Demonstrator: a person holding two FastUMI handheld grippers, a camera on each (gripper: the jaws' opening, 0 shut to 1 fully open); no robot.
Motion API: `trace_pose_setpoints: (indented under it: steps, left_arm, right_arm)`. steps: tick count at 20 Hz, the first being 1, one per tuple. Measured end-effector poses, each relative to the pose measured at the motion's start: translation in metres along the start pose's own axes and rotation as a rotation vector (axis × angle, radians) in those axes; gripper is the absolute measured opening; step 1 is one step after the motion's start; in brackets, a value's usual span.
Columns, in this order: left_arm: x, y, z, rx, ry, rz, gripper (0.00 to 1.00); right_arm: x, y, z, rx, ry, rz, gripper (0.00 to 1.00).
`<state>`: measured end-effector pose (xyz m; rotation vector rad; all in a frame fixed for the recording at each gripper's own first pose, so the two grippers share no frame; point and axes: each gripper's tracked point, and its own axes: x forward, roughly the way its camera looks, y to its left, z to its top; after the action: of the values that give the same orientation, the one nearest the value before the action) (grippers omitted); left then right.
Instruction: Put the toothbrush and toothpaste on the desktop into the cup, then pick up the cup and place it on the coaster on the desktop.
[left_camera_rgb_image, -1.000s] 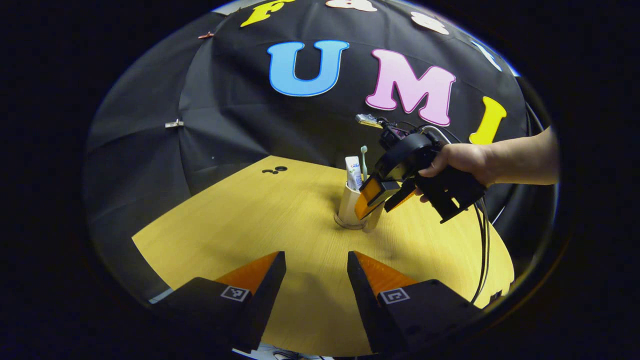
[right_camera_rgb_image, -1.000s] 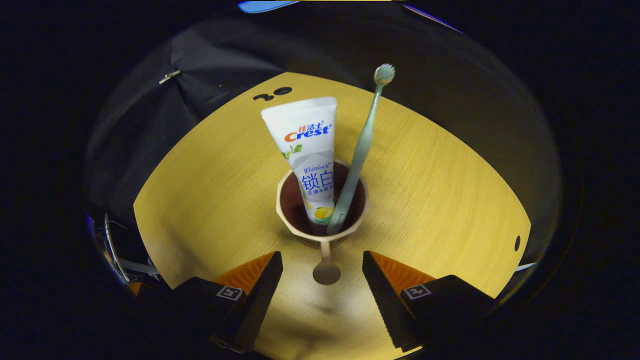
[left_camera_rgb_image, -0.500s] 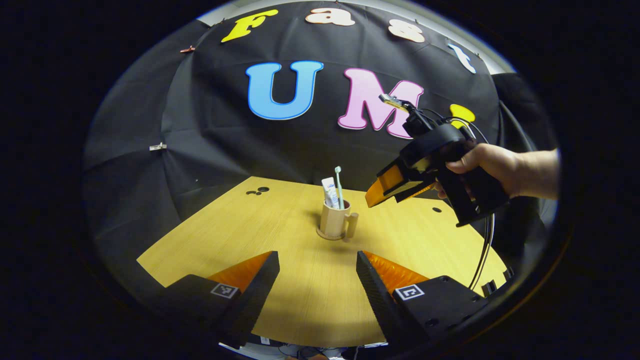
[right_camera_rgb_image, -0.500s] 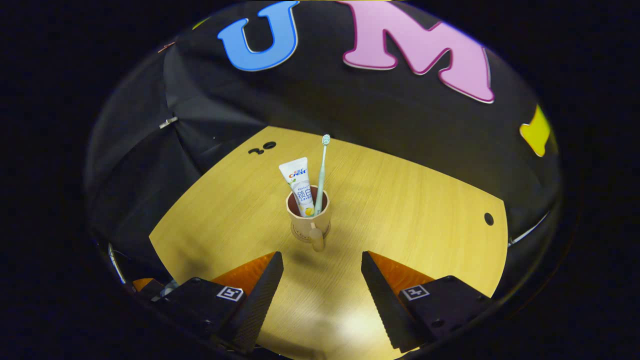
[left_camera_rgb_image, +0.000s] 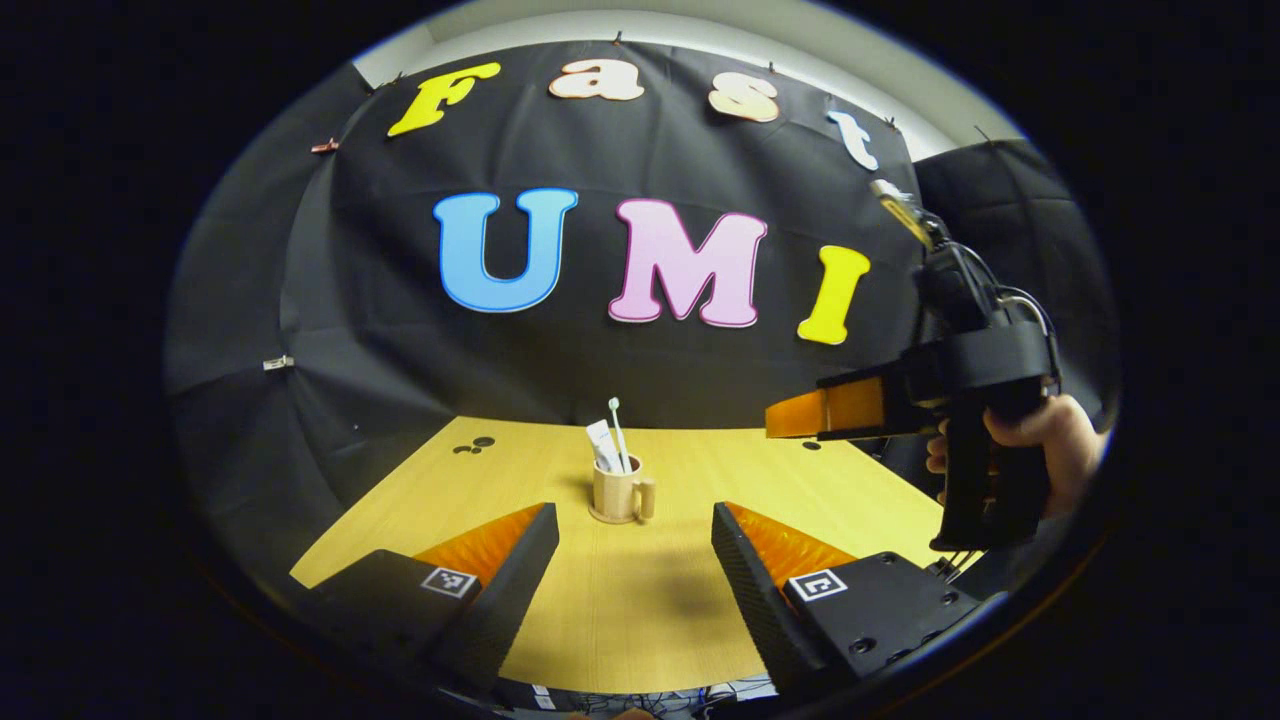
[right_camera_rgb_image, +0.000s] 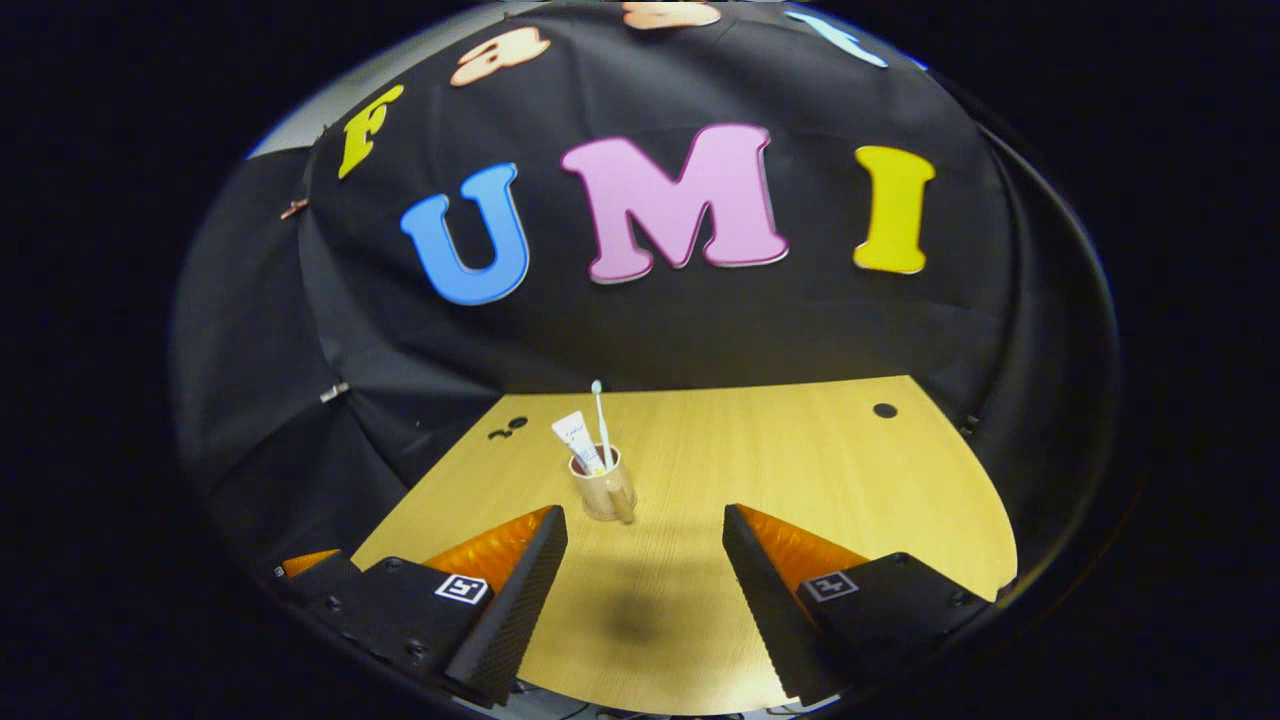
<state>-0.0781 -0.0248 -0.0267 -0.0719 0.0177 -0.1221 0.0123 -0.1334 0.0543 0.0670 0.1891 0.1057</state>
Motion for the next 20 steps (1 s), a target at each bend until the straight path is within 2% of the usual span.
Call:
trace_pose_setpoints:
  steps: [2,4,10,14,20]
  left_arm:
    - [-0.008,-0.014,0.007,0.014,-0.016,-0.03,0.98]
    - [-0.014,-0.027,0.008,0.002,-0.013,-0.06,0.98]
    - [-0.047,-0.034,0.033,-0.027,-0.095,-0.039,0.97]
    - [-0.065,-0.032,0.041,-0.027,-0.164,-0.029,0.97]
    - [-0.071,-0.03,0.031,-0.034,-0.146,-0.02,0.98]
  right_arm:
    - [-0.028,-0.007,0.008,0.02,-0.072,-0.024,0.98]
    - [-0.053,-0.007,0.012,0.043,-0.138,-0.017,0.98]
    - [-0.121,-0.013,-0.005,0.037,-0.253,-0.059,0.98]
    - [-0.126,-0.006,-0.022,0.038,-0.22,-0.042,0.98]
    - [-0.131,0.003,-0.028,0.012,-0.219,-0.033,0.98]
